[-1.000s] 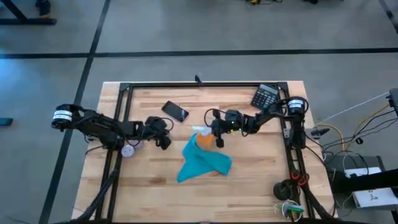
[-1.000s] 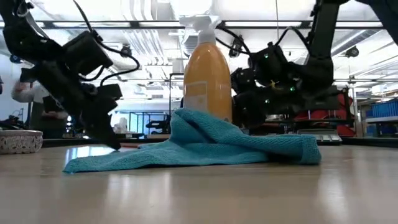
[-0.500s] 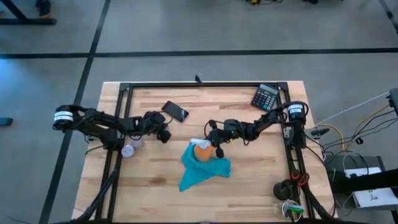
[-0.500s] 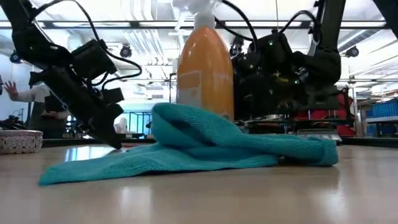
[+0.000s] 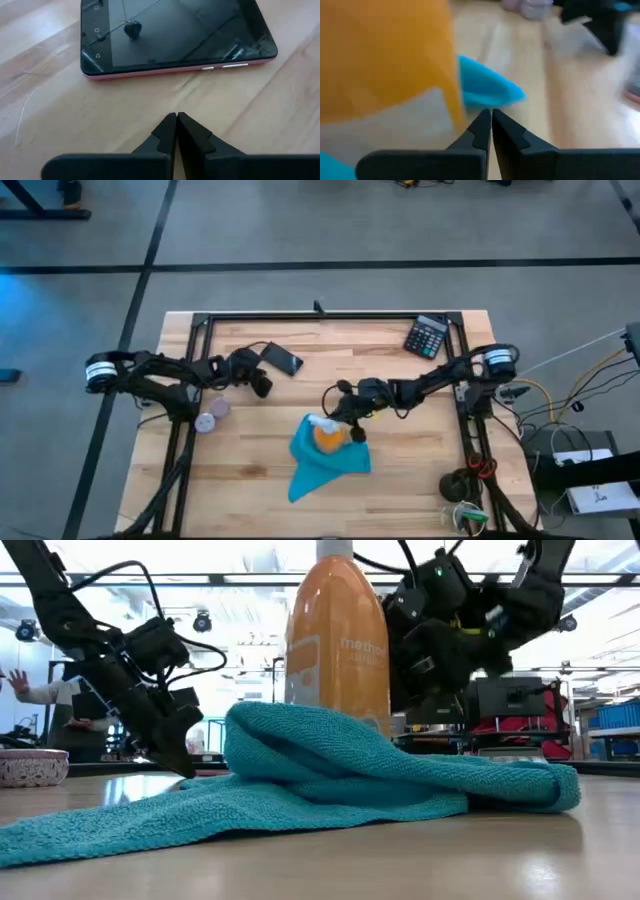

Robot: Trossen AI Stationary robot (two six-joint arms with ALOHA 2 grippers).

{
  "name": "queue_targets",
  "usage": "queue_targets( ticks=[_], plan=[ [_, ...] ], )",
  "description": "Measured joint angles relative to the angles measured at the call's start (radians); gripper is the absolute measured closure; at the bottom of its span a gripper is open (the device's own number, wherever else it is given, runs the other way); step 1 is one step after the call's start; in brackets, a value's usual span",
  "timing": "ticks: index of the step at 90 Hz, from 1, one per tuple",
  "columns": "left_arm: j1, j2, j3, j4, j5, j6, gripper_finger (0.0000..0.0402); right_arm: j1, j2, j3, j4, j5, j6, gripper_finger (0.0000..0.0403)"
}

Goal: Apply microfiber cloth
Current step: Spray the front of the pink cellphone using yellow spray bottle

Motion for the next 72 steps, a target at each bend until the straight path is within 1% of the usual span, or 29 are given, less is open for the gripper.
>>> queue_targets(
  ticks=[10, 16, 28, 44, 61, 72],
  plan=[
    [0.034, 0.007, 0.0, 0.034, 0.021, 0.062, 0.0401, -0.015, -0.071, 0.002, -0.133, 0.112, -0.05, 0.0403],
    [0.05, 0.017, -0.001, 0.058, 0.019, 0.095, 0.0401, -0.028, -0.117, 0.002, -0.206, 0.153, -0.069, 0.0403],
    [0.084, 0.058, 0.01, 0.095, 0.025, 0.134, 0.0401, -0.068, -0.177, 0.001, -0.298, 0.232, -0.097, 0.0403],
    [0.106, 0.167, 0.086, 0.096, 0.029, 0.209, 0.0401, -0.134, -0.2, 0.002, -0.317, 0.254, -0.109, 0.0403],
    [0.107, 0.297, 0.202, 0.098, 0.037, 0.298, 0.0401, -0.185, -0.176, 0.002, -0.332, 0.256, -0.101, 0.0403],
    [0.106, 0.357, 0.273, 0.098, 0.044, 0.329, 0.0401, -0.202, -0.155, 0.002, -0.344, 0.255, -0.083, 0.0403]
  ],
)
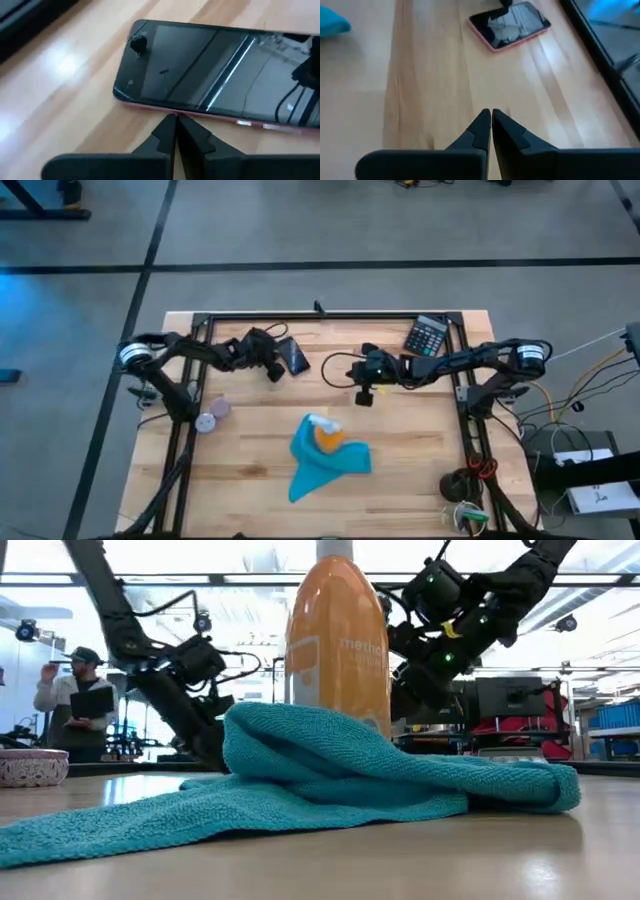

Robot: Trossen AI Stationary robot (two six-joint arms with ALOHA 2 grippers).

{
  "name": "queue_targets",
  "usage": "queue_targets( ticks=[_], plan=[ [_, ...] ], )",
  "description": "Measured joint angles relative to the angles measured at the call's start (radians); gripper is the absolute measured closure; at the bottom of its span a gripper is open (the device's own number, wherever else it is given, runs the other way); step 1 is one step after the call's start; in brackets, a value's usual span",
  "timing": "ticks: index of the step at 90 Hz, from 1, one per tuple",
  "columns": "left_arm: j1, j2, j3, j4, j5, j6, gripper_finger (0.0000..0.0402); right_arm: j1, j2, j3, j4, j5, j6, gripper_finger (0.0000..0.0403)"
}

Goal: Apply microfiber cloth
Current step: Spray the front of the pink cellphone using yellow spray bottle

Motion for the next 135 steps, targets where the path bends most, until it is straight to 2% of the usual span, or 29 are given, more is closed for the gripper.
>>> queue_targets(
  ticks=[16, 34, 61, 81, 106, 117, 135],
  plan=[
    [-0.008, 0.054, 0.074, 0.01, 0.011, 0.013, 0.0401, -0.003, 0.048, 0.0, 0.008, 0.025, 0.01, 0.0403],
    [-0.032, 0.089, 0.125, 0.03, 0.073, 0.019, 0.0401, -0.004, 0.104, 0.0, 0.016, 0.053, 0.054, 0.0403],
    [-0.098, 0.159, 0.194, 0.043, 0.108, 0.039, 0.0401, -0.004, 0.121, 0.0, 0.03, 0.054, 0.081, 0.0403],
    [-0.168, 0.154, 0.203, 0.026, 0.242, 0.059, 0.0401, -0.003, 0.124, 0.0, 0.029, 0.052, 0.115, 0.0403],
    [-0.19, 0.154, 0.207, 0.028, 0.22, 0.088, 0.0401, -0.001, 0.155, -0.002, 0.024, 0.047, 0.089, 0.0402],
    [-0.19, 0.173, 0.206, 0.065, 0.216, 0.088, 0.0401, -0.011, 0.176, 0.002, 0.039, 0.051, 0.076, 0.0381],
    [-0.204, 0.234, 0.232, 0.097, 0.214, 0.084, 0.0401, -0.023, 0.26, 0.058, 0.062, 0.062, 0.089, 0.0314]
  ],
)
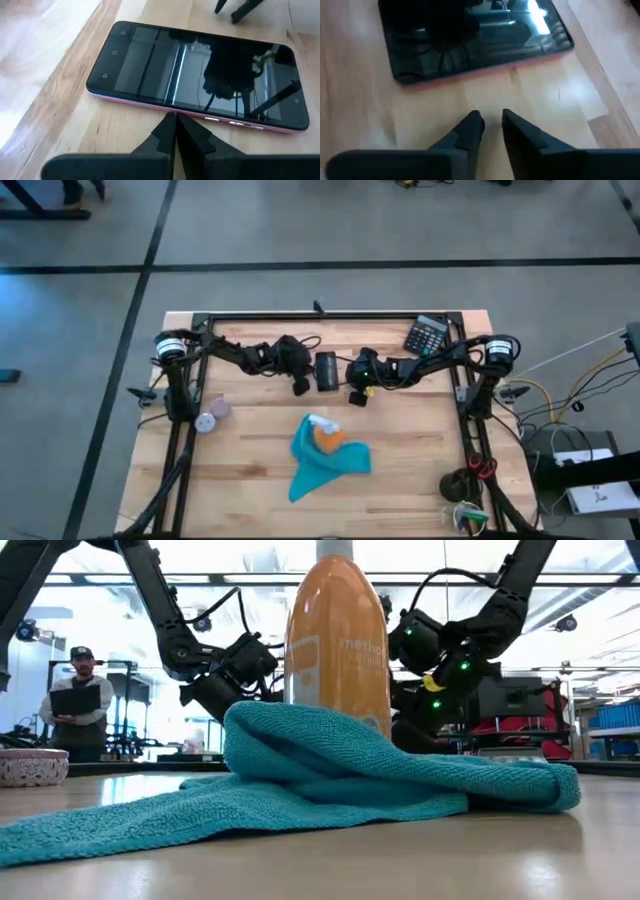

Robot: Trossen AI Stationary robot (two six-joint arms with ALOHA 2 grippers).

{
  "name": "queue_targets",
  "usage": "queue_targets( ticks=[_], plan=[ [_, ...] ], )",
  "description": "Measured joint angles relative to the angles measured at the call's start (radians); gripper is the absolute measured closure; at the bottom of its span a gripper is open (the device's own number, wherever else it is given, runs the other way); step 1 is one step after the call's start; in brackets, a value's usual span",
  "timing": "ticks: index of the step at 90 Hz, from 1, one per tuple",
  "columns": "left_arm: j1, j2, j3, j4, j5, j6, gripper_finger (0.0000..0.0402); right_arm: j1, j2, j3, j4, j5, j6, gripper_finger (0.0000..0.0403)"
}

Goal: Apply microfiber cloth
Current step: Spray the front of the pink cellphone using yellow spray bottle

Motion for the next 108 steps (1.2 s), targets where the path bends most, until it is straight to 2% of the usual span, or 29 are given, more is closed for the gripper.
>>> queue_targets(
  ticks=[16, 33, 53, 66, 108],
  plan=[
    [-0.013, 0.015, 0.023, 0.015, -0.004, -0.001, 0.0401, 0.037, 0.039, 0.036, 0.012, 0.023, -0.034, 0.0276],
    [-0.014, 0.009, 0.026, 0.026, -0.002, 0.004, 0.0401, 0.109, 0.012, 0.038, -0.002, 0.029, -0.127, 0.0269],
    [-0.014, 0.009, 0.026, 0.027, 0.004, -0.002, 0.0401, 0.167, 0.001, 0.038, -0.001, 0.238, -0.241, 0.0282],
    [-0.014, 0.009, 0.026, 0.026, 0.004, -0.003, 0.0401, 0.176, 0.011, 0.038, -0.015, 0.293, -0.336, 0.0279],
    [-0.015, 0.009, 0.026, 0.033, 0.007, -0.004, 0.0402, 0.164, 0.113, 0.125, -0.032, 0.233, -0.505, 0.0234]
  ],
)
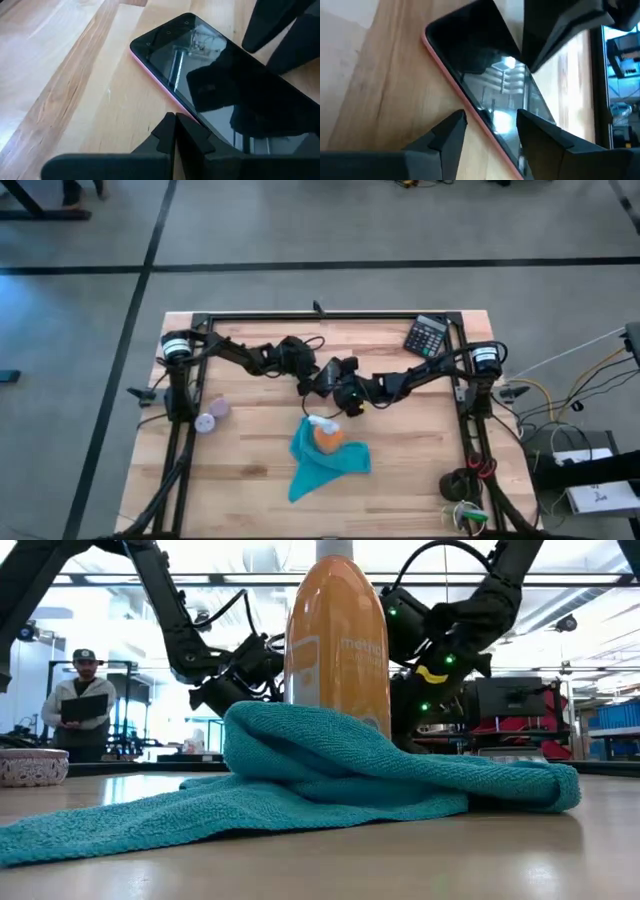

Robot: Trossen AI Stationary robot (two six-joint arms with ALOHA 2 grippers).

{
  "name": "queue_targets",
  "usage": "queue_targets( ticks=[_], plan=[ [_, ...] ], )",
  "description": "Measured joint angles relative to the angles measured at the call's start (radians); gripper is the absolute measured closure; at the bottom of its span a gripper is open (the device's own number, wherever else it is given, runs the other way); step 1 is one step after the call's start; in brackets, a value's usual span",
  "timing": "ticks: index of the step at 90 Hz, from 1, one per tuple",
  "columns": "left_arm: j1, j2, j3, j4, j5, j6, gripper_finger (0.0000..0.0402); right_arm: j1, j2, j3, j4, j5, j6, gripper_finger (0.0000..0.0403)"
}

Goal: Apply microfiber cloth
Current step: Spray the front of the pink cellphone using yellow spray bottle

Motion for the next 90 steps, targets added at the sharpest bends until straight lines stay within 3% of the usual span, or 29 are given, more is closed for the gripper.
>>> queue_targets(
  ticks=[27, 39, 90],
  plan=[
    [0.0, 0.0, 0.001, 0.0, 0.007, -0.006, 0.0402, -0.007, 0.012, 0.102, -0.132, -0.007, -0.1, 0.024],
    [0.002, 0.0, 0.003, -0.001, 0.054, -0.024, 0.0401, -0.01, 0.014, 0.119, -0.139, -0.005, -0.122, 0.0238],
    [-0.003, 0.0, 0.002, -0.019, 0.063, -0.014, 0.0401, -0.01, 0.006, 0.165, -0.15, 0.076, -0.165, 0.0252]
  ],
)
